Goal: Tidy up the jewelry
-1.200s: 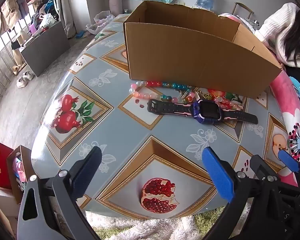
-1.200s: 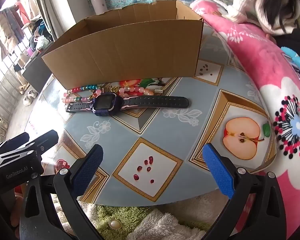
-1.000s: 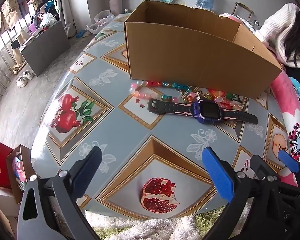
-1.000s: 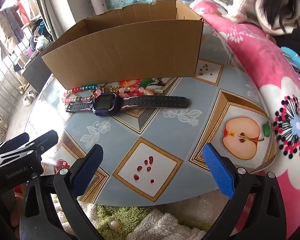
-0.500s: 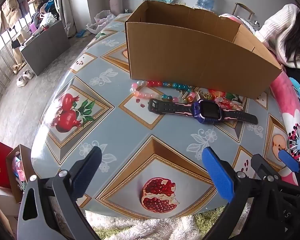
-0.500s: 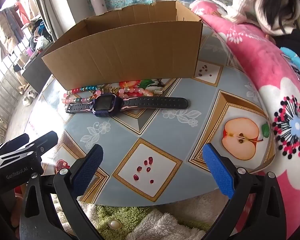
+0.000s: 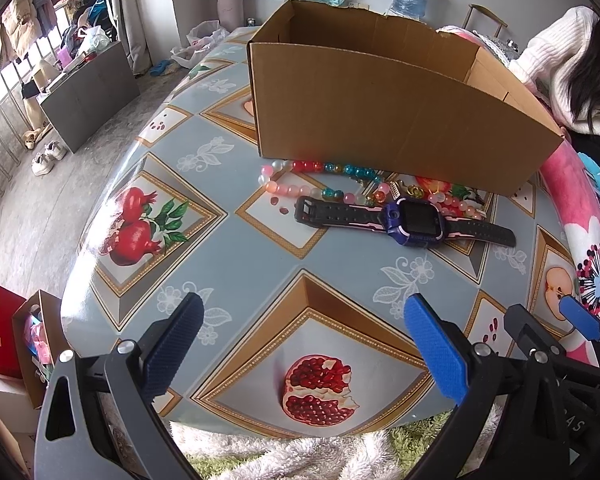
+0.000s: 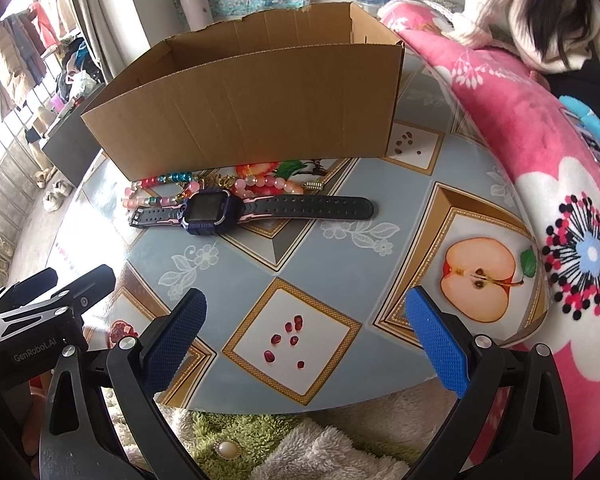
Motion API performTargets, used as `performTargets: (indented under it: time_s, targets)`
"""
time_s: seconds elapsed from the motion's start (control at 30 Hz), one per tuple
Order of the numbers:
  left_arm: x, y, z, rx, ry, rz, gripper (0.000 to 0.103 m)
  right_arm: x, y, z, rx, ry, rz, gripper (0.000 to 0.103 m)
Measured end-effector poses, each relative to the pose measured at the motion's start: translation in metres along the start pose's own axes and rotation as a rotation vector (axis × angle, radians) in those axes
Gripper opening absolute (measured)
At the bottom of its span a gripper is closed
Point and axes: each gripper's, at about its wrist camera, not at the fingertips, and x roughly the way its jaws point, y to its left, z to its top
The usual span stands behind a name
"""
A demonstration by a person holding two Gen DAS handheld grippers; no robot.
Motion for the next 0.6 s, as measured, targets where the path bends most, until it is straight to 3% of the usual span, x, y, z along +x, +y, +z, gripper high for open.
performTargets:
  time_s: [0.6]
  targets:
    - [0.0003,0.003,0.0018,-0.006,-0.002,-0.003,0.099,0.0008,0.0023,0.0004,-0.007,-0.007,-0.008,0.096]
